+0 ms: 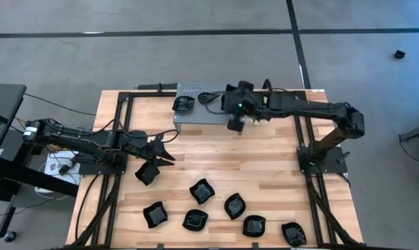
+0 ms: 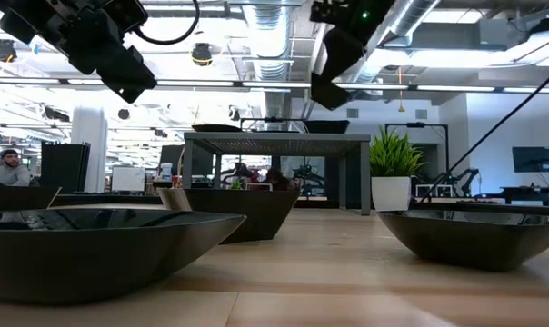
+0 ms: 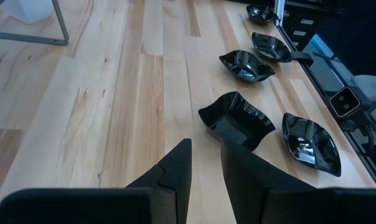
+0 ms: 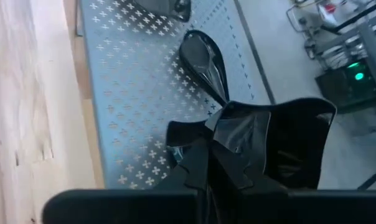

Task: Pick & Place Mini shaped plates
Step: Stack the distorted square plate on top of the distorted square plate on the shelf

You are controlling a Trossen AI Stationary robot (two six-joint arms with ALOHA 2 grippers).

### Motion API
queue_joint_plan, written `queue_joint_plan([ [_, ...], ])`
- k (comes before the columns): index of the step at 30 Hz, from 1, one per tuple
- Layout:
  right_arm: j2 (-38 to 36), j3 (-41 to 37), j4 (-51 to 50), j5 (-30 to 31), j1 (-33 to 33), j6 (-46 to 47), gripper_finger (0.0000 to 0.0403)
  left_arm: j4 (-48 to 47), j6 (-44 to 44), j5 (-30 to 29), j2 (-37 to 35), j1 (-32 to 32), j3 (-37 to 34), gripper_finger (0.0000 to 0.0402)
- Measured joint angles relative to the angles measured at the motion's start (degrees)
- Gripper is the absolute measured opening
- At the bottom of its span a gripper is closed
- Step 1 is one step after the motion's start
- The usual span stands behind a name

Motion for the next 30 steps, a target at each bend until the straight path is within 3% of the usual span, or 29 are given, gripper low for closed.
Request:
queue_joint_plan([
  [6, 0.00, -2.21, -0.11, -1.21, -2.88, -1.04, 0.0016, 0.38, -0.02, 0.00, 0.00, 0.01, 0.00, 0.0088],
  [19, 0.00, -2.60, 4.44, -2.35, -3.29, 0.44, 0.0097, 0.68, -0.02, 0.00, 0.00, 0.00, 0.00, 0.0088],
  [25, 0.00, -2.60, 3.78, -8.32, 1.65, 7.84, 0.0103, 0.66, -0.02, 0.00, 0.00, 0.01, 0.00, 0.0088],
  [30, 0.00, -2.64, 3.26, -11.34, 10.48, 12.49, 0.0103, 0.63, -0.02, 0.00, 0.00, 0.02, 0.00, 0.0088],
])
